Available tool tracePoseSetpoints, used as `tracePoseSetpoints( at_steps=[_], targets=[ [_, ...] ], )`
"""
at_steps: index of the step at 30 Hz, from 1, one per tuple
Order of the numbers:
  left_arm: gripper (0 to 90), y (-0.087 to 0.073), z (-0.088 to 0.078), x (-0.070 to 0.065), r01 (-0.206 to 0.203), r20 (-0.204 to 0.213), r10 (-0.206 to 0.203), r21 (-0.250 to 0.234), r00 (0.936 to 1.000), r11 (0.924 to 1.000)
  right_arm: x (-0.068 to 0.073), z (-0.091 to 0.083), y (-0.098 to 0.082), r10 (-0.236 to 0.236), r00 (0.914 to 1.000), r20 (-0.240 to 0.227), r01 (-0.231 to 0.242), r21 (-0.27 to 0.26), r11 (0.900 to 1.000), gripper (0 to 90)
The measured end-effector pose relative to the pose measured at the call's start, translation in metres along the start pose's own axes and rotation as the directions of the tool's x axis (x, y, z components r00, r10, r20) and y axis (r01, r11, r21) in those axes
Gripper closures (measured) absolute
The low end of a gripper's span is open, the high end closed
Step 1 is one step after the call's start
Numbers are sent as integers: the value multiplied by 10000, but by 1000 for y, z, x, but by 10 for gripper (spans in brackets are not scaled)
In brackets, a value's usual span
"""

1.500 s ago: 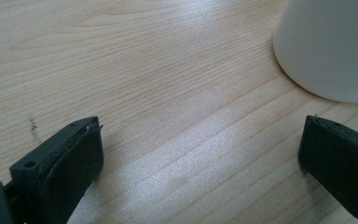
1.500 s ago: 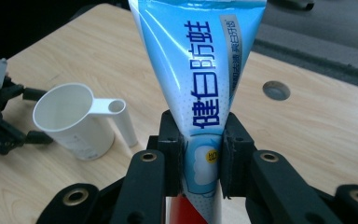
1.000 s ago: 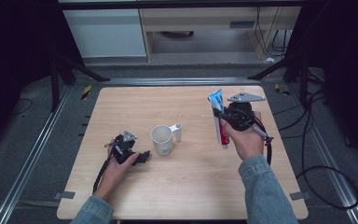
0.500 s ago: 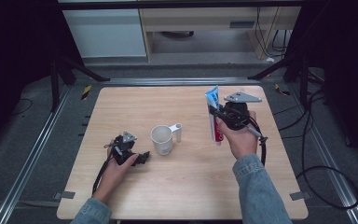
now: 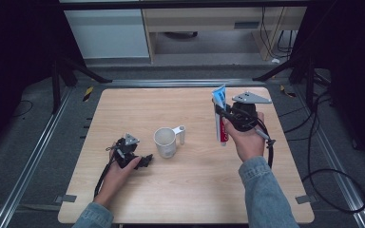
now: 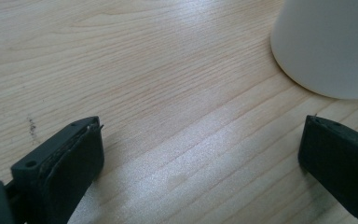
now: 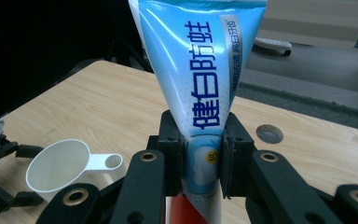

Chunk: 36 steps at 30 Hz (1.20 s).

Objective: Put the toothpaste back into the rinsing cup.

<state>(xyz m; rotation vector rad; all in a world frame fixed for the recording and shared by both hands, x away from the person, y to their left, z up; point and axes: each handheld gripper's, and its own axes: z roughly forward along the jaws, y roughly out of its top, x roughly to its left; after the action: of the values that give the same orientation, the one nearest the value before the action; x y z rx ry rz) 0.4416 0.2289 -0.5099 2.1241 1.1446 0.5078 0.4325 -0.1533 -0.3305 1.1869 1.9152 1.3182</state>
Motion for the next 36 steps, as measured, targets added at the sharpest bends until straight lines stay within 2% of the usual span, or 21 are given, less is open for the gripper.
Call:
tracePoseSetpoints(
  at_steps=[5,9,15,30,36],
  targets=[
    [0,0,0,0,14,2,-14,7,10000,10000,1,0,5,39,10000,-30,-40,-244,9997,738],
    [0,0,0,0,15,-3,-15,9,10000,10000,4,2,5,89,10000,-29,-90,-241,9997,738],
    [0,0,0,0,36,-1,-36,-22,10000,10000,13,3,8,94,9999,-95,-98,-417,9991,738],
    [0,0,0,0,4,7,-4,-19,10000,10000,41,23,11,150,9983,-561,-191,-733,9971,738],
    [0,0,0,0,3,9,-3,-20,10000,10000,57,31,13,214,9981,-578,-265,-882,9957,738]
  ],
)
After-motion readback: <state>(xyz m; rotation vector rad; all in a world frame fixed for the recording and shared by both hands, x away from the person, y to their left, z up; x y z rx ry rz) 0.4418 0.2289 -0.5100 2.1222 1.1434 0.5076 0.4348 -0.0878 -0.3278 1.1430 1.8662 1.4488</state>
